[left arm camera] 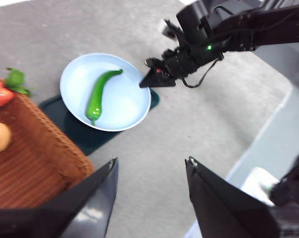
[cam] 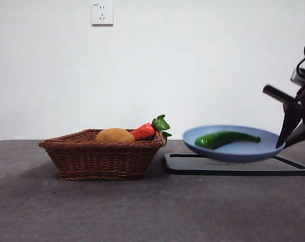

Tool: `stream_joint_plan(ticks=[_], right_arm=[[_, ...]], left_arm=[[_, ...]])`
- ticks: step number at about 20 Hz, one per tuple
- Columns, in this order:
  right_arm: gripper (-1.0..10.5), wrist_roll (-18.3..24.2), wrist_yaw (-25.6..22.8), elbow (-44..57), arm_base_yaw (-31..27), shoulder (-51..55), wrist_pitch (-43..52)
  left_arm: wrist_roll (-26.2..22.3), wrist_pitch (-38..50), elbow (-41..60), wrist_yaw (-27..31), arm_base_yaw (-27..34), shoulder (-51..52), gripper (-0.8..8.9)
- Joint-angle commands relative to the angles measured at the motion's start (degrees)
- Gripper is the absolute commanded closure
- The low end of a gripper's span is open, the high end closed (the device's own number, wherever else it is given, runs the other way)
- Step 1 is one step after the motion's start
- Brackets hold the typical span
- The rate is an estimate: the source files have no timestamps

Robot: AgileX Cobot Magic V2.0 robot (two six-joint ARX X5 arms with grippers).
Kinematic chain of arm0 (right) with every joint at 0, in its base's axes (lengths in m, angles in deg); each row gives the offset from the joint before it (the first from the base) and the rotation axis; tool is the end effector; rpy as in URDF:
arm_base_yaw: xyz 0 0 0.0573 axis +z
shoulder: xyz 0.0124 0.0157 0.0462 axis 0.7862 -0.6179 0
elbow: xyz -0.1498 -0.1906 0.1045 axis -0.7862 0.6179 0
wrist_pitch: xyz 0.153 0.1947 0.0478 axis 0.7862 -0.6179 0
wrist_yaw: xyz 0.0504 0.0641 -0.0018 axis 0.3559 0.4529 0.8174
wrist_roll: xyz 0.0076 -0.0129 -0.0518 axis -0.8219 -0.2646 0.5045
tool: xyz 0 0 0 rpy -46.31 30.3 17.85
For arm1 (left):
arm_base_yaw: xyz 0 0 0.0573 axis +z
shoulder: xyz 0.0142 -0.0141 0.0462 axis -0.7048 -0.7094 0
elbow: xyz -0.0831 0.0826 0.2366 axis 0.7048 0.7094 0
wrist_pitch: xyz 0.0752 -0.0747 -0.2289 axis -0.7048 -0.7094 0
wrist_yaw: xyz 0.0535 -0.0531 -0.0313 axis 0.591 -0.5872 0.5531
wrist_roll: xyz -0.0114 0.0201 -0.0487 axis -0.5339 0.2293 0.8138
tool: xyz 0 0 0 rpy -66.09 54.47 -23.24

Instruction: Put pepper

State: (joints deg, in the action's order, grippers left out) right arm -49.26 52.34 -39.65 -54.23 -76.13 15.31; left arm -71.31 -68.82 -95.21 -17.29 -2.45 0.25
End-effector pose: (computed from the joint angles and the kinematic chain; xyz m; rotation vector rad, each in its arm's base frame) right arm 0.3433 -0.0028 0.1767 0.5667 1.0228 0.1520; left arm 0.1363 -0.1510 0.4189 -0.0067 0.5952 -0.8283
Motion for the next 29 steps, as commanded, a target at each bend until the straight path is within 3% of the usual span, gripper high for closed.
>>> stream_joint_plan(ticks=[1, 6, 14, 21, 25, 29], right_arm=[[9.4, -1.38, 0.63, -1.25, -0.13, -3.02, 1.84], [9.4, -0.94, 0.59, -1.25, -0.13, -5.33, 2.03], [7.6, -0.50, 0.61, -1.25, -0.20, -2.45, 0.07], [7.6, 5.86, 0.68, -1.25, 0.85, 19.41, -12.17], [7.7, 11.13, 0.66, -1.25, 6.03, 35.43, -25.05], [7.7, 12.35, 0.63, -1.25, 13.11, 48.02, -37.48]], left_arm=[[-0.66, 0.26, -1.11, 0.52, -0.26, -0.44, 5.68], [-0.66, 0.20, -1.11, 2.45, -0.26, -0.44, 5.68], [-0.90, -1.29, -1.11, 3.72, -0.26, -0.44, 5.68], [-3.04, -4.28, -1.11, 8.09, -0.24, -0.46, 5.68], [-4.66, -4.48, -1.11, 7.96, -0.24, -0.48, 5.68], [-5.38, -6.01, -1.11, 7.89, -0.26, -0.48, 5.70]])
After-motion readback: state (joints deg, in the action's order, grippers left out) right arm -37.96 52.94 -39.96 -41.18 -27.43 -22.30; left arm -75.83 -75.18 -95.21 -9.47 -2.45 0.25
